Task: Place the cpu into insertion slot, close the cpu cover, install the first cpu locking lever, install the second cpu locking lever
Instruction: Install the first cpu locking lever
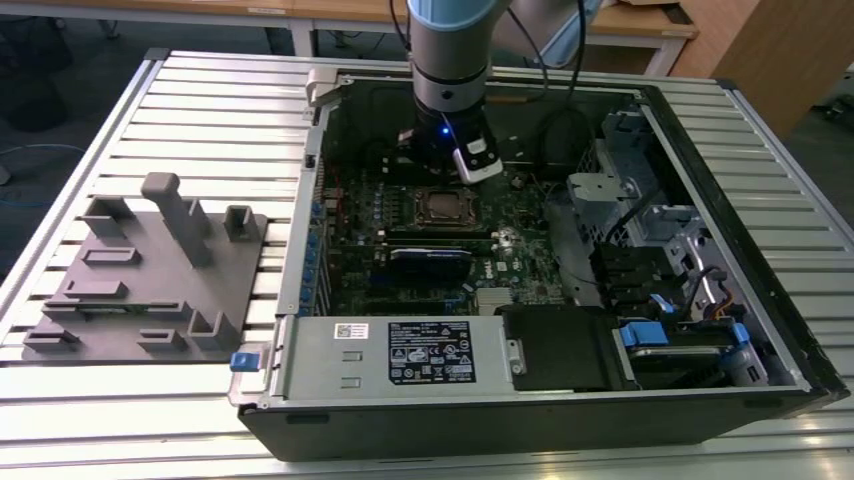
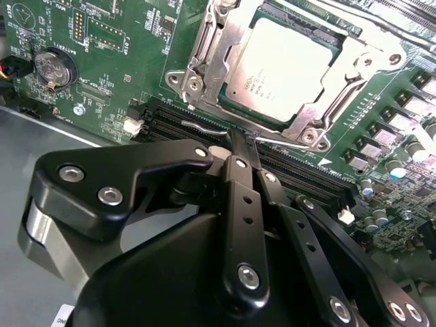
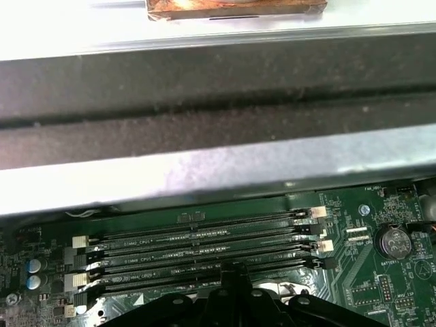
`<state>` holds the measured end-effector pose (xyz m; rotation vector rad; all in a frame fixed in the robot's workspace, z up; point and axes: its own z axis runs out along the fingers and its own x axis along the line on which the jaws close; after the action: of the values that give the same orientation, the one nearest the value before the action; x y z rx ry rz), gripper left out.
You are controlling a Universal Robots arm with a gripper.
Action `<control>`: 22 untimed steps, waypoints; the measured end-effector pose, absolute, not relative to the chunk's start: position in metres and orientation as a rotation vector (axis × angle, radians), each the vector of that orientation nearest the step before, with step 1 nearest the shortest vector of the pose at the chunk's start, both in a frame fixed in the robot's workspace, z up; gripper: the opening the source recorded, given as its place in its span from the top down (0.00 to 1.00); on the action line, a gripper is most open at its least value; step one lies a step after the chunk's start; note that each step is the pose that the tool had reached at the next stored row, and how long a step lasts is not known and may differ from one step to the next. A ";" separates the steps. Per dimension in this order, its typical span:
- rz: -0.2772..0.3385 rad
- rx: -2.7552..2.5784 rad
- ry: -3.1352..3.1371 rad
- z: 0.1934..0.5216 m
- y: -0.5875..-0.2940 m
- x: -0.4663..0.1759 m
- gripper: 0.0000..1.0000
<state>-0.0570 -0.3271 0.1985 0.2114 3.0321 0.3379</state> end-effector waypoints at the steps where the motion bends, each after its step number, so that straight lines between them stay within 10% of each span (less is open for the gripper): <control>1: 0.338 0.211 3.032 0.198 -0.327 -0.057 0.90; 22: 0.378 0.245 3.009 0.204 -0.327 -0.057 0.90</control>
<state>-0.0570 -0.3273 0.2036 0.2453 3.0092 0.3778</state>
